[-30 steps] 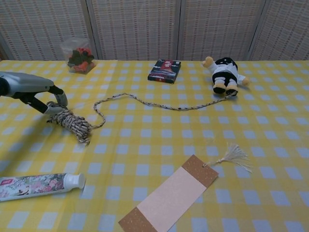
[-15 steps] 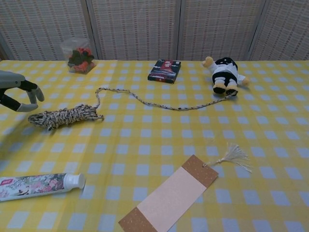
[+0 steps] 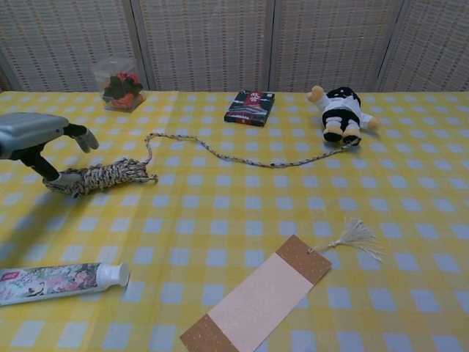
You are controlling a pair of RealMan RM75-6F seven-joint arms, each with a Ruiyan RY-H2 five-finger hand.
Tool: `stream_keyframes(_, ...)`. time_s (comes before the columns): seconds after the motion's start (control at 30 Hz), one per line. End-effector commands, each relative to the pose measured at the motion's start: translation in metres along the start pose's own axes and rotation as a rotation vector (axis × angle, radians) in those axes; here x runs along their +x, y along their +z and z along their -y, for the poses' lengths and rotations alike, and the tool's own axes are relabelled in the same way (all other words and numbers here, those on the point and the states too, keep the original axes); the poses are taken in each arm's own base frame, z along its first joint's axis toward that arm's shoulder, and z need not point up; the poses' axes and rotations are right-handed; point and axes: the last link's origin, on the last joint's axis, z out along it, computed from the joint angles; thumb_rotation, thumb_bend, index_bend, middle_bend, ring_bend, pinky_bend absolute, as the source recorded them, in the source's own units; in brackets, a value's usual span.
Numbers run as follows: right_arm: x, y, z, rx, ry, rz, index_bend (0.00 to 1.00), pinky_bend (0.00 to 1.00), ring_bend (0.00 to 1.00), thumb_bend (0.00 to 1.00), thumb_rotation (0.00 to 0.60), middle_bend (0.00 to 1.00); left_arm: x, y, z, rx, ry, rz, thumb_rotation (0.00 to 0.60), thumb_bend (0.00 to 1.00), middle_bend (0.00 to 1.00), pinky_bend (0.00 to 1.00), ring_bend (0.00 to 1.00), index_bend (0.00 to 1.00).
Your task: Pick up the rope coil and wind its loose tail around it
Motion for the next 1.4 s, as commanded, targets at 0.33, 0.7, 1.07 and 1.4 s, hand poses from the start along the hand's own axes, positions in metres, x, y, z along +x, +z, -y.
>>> stream_keyframes(0.33,0.000,-0.001,-0.004,-0.011,0.003,0.002,0.17,0.04,0.01,0.64,0.600,0.15,-0.014,0.005,-0.014,0.047,0.072,0.008,0.224,0.31,0.27,0.03,0.19,0.35)
stream_keyframes(0.7,0.000,-0.003,-0.004,-0.014,0.004,0.000,0.17,0.04,0.01,0.64,0.600,0.15,-0.025,0.006,-0.017,0.055,0.070,0.010,0.301,0.31,0.29,0.03,0.21,0.38)
stream_keyframes(1.07,0.001,-0.003,-0.004,-0.016,0.000,-0.003,0.17,0.04,0.01,0.64,0.600,0.15,-0.031,0.012,-0.016,0.073,0.044,0.010,0.339,0.31,0.31,0.03,0.23,0.42)
stream_keyframes(1.4,0.001,-0.005,-0.004,-0.022,-0.001,-0.005,0.17,0.04,0.01,0.64,0.600,0.15,-0.036,0.019,-0.015,0.088,0.021,-0.009,0.359,0.31,0.36,0.06,0.28,0.47)
